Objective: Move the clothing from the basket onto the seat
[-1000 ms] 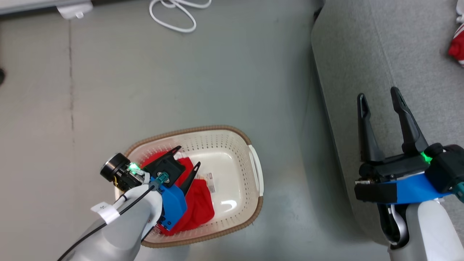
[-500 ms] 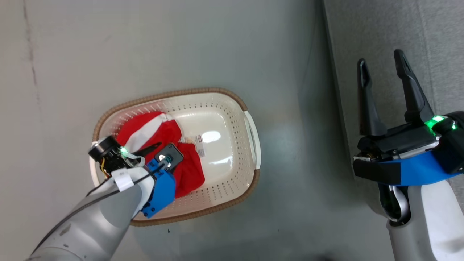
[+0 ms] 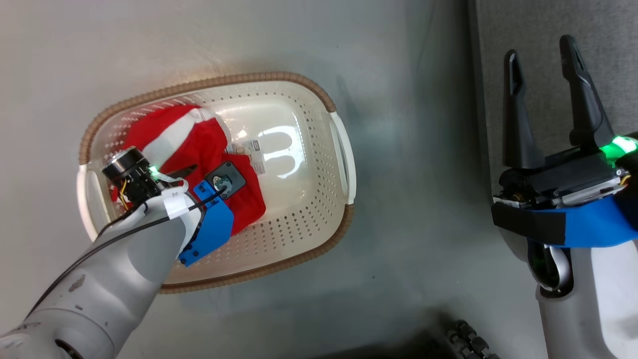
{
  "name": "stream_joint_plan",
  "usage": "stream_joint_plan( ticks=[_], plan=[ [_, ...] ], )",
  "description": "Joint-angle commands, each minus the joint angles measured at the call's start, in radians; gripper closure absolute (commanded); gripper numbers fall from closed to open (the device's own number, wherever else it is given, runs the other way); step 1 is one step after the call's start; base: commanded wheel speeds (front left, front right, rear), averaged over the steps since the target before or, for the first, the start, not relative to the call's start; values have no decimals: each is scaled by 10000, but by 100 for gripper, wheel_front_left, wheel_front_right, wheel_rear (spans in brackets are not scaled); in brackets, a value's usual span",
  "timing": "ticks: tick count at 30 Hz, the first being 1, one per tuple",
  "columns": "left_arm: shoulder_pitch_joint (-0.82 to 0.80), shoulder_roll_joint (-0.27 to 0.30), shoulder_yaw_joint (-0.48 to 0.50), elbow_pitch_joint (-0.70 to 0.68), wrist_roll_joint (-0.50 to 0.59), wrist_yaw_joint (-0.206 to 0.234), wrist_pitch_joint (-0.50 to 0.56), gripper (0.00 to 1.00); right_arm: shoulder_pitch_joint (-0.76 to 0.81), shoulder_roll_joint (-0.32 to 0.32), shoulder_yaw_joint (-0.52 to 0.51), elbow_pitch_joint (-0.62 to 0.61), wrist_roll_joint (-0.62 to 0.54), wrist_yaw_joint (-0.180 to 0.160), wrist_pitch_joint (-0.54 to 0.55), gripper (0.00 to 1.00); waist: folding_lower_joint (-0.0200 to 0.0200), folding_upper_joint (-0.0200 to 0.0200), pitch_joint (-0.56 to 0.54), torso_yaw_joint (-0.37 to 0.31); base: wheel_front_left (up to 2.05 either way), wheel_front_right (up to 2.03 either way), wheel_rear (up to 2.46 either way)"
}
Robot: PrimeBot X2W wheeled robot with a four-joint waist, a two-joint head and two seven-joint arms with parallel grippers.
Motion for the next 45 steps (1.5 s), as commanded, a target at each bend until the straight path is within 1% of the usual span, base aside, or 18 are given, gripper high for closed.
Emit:
stream_joint_plan(
  ticks=[1, 8, 23, 31, 32, 33, 34, 35, 39, 45],
  plan=[
    [-279, 94, -29, 50, 165, -5, 100, 0, -238, 48, -10, -131, -3, 5, -9, 0, -1, 1, 387, -80, 0, 0, 0],
    [-534, 135, -32, 219, 392, -5, 388, 0, -289, 94, 26, -482, -19, 3, -9, 0, -1, 1, 1026, -221, 0, 0, 0],
    [-1148, 297, -33, 465, 47, -5, 66, 0, -118, 162, 56, -1052, -30, 5, -9, 0, -1, 1, 1883, -493, 0, 0, 0],
    [-1257, 222, -33, 587, 137, -6, 86, 0, 57, 175, 91, -1220, -42, 3, -9, 0, -1, 1, 2089, -544, 0, 0, 0],
    [-1216, 212, -34, 602, 194, -6, 164, 19, 63, 177, 95, -1223, -45, 5, -9, 0, -1, 1, 2091, -549, 0, 0, 0],
    [-1174, 207, -34, 580, 303, -6, 190, 53, 69, 175, 99, -1226, -51, 5, -9, 0, -1, 1, 2092, -553, 0, 0, 0],
    [-1154, 208, -34, 549, 326, -6, 151, 93, 73, 177, 100, -1228, -54, 5, -9, 0, -1, 1, 2093, -550, 0, 0, 0],
    [-1141, 204, -34, 541, 338, -7, 124, 100, 69, 178, 106, -1230, -46, 5, -9, 0, -1, 1, 2093, -549, 0, 0, 0],
    [-1086, 144, -34, 547, 313, -7, 175, 100, -3, 180, 86, -1219, 44, 5, -9, 0, -1, 1, 2080, -516, 0, 0, 0],
    [-1023, -11, -32, 335, 77, -6, -234, 100, -148, 177, 38, -1088, 79, 3, -9, 0, -1, 1, 1748, -341, 0, 0, 0]
  ],
)
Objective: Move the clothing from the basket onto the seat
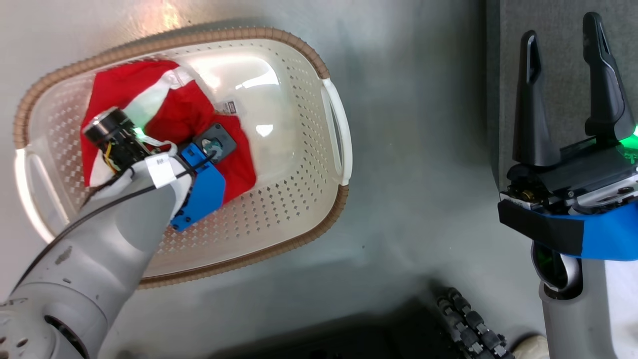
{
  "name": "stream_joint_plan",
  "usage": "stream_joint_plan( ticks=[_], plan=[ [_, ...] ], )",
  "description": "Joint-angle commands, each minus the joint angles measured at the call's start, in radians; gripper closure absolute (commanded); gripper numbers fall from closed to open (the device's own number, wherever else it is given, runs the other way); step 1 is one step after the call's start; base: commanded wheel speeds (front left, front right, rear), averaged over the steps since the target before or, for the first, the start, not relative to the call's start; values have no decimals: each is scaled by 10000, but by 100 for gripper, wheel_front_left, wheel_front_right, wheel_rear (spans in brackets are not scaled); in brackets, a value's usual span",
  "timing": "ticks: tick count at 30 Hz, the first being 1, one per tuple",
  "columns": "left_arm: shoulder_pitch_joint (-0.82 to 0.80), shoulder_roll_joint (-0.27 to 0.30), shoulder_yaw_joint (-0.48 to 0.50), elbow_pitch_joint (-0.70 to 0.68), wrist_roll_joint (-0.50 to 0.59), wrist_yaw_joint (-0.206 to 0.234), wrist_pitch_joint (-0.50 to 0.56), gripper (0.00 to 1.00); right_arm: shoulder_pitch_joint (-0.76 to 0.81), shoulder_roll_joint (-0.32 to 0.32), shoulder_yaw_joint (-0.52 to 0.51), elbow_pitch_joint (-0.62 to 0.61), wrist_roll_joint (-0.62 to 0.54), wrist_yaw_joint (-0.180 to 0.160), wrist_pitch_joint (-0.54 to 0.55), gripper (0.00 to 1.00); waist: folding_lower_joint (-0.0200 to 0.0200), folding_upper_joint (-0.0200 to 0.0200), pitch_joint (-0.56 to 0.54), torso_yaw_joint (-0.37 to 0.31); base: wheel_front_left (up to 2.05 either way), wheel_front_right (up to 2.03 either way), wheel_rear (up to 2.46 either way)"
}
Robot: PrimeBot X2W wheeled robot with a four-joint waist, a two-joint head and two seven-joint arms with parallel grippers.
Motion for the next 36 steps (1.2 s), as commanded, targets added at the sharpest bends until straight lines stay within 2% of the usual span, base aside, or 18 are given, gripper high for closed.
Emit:
stream_joint_plan(
  ticks=[1, 12, 23, 31, 36],
  plan=[
    [73, -18, -21, -55, -65, -6, -96, 100, -102, 28, -2, 28, 53, 3, -9, 0, 0, 1, -188, 87, 0, 0, 0],
    [508, -364, -20, -396, -647, -6, -1169, 100, -9, 21, -141, 582, -58, 1, -9, 0, 0, 1, -1704, 538, 0, 0, 0],
    [1353, -852, -22, -578, -1245, -6, -2395, 100, 513, -184, -259, 1154, -157, 1, -9, 0, 0, 1, -3770, 1098, 0, 0, 0],
    [2042, -970, -12, -746, -2099, -6, -3076, 100, 1084, -320, -313, 1590, -180, 3, -9, 0, 0, 1, -5463, 1445, 0, 0, 0],
    [2337, -913, 395, -1126, -2634, -6, -3216, 100, 1495, -343, -373, 1835, -166, 3, -9, 0, 0, 1, -6429, 1624, 0, 0, 0]
  ],
)
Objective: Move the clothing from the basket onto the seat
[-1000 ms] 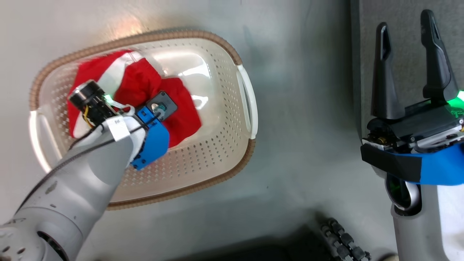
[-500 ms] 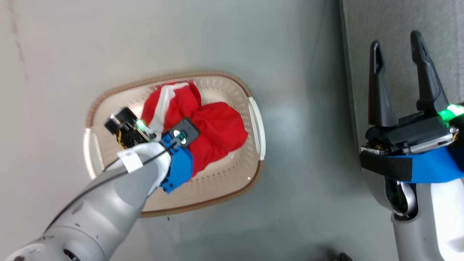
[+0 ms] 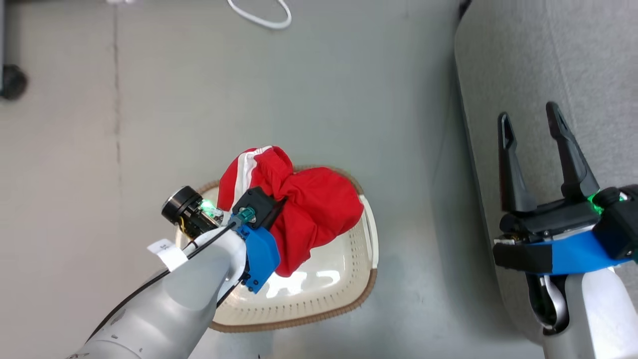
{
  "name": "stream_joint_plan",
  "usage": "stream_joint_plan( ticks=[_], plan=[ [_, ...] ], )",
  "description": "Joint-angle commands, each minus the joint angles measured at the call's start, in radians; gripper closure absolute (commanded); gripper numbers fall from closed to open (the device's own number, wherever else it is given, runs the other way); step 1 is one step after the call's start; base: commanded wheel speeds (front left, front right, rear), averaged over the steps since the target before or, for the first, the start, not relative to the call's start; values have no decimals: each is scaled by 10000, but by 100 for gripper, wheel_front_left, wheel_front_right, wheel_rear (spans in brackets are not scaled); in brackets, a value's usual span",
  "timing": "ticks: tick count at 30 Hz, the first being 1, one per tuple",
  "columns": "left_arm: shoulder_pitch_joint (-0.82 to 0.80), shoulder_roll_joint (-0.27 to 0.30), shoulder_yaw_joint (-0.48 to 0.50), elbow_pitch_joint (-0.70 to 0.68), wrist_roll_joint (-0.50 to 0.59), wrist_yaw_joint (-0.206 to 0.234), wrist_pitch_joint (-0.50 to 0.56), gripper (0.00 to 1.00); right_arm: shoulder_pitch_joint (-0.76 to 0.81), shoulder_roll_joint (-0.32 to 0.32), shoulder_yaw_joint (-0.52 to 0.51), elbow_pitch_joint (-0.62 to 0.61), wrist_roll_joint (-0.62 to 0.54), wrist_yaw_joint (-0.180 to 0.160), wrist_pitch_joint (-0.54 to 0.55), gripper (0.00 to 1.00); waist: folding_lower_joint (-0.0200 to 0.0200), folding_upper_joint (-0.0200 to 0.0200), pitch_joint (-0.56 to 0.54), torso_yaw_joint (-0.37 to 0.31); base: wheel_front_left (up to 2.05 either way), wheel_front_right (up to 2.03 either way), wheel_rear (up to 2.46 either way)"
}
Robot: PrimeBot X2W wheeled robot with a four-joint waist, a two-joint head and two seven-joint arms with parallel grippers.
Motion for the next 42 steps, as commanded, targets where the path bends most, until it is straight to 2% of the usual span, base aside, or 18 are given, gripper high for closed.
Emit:
stream_joint_plan(
  ticks=[1, 13, 20, 26, 34, 42],
  plan=[
    [107, 77, 303, -282, -100, -6, -80, 100, 223, -50, -30, 70, 18, 3, -9, 0, 2, 0, -843, 265, 0, 0, 0],
    [984, 690, 2632, -2353, 367, 241, -78, 100, 1040, 41, -44, 468, 93, 3, -9, 0, 2, 0, -2486, 423, 0, 0, 0],
    [1548, 743, 4162, -3993, 1015, 398, -77, 100, 1450, 112, -63, 505, 225, 3, -9, 0, 2, 0, -3164, 457, 0, 0, 0],
    [1972, 659, 5095, -5184, 1536, 385, -78, 100, 1651, 169, -19, 528, 289, 3, -9, 0, 2, 0, -3522, 439, 0, 0, 0],
    [2364, 461, 5501, -6437, 2162, 178, -76, 100, 1827, 227, 109, 587, 441, 3, -8, 0, 2, 0, -3920, 363, 0, 0, 0],
    [2504, 346, 5539, -6967, 2291, 78, -77, 100, 2076, 265, 269, 700, 494, 3, -8, 0, 2, 0, -4265, 220, 0, 0, 0]
  ],
)
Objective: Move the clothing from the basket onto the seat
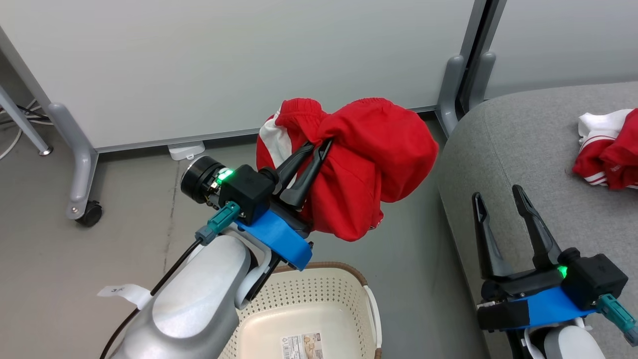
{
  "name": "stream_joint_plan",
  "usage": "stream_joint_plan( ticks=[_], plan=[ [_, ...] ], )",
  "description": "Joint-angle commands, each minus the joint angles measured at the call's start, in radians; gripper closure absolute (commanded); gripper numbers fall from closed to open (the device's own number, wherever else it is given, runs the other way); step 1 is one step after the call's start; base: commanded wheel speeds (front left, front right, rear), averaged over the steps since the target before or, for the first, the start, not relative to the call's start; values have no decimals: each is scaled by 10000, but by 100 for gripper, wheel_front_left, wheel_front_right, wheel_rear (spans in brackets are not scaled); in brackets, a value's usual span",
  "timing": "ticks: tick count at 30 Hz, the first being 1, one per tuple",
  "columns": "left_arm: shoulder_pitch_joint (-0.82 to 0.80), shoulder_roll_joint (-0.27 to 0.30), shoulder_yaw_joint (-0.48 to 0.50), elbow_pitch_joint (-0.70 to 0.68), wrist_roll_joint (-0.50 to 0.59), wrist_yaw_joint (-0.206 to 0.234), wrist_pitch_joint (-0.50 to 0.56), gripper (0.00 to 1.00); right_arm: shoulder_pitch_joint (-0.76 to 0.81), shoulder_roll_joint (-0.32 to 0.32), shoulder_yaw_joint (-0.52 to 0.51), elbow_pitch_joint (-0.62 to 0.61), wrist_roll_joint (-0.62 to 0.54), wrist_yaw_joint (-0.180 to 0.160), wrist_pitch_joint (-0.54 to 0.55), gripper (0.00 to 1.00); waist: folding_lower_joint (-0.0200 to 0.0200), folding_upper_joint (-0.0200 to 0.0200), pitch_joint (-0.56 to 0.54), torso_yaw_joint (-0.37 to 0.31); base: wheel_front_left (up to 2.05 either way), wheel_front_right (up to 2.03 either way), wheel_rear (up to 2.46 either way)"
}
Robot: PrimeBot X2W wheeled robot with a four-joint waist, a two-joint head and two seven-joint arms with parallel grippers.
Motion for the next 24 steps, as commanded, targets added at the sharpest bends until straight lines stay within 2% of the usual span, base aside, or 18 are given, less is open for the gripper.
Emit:
stream_joint_plan(
  ticks=[1, 11, 24],
  plan=[
    [165, -2, 50, -37, 39, -22, -48, 100, 174, 31, 27, 18, 48, 5, -8, 0, 1, -1, -33, -33, 0, 0, 0],
    [261, -92, 2, -36, 136, -74, -48, 100, 74, -246, 762, -4, 251, 5, -8, 0, 1, -1, -52, -55, 0, 0, 0],
    [151, -242, -267, -7, 254, -115, -48, 100, -1318, -1506, 2806, 475, 976, 3, -8, 0, 1, -1, -8, 157, 0, 0, 0]
  ],
)
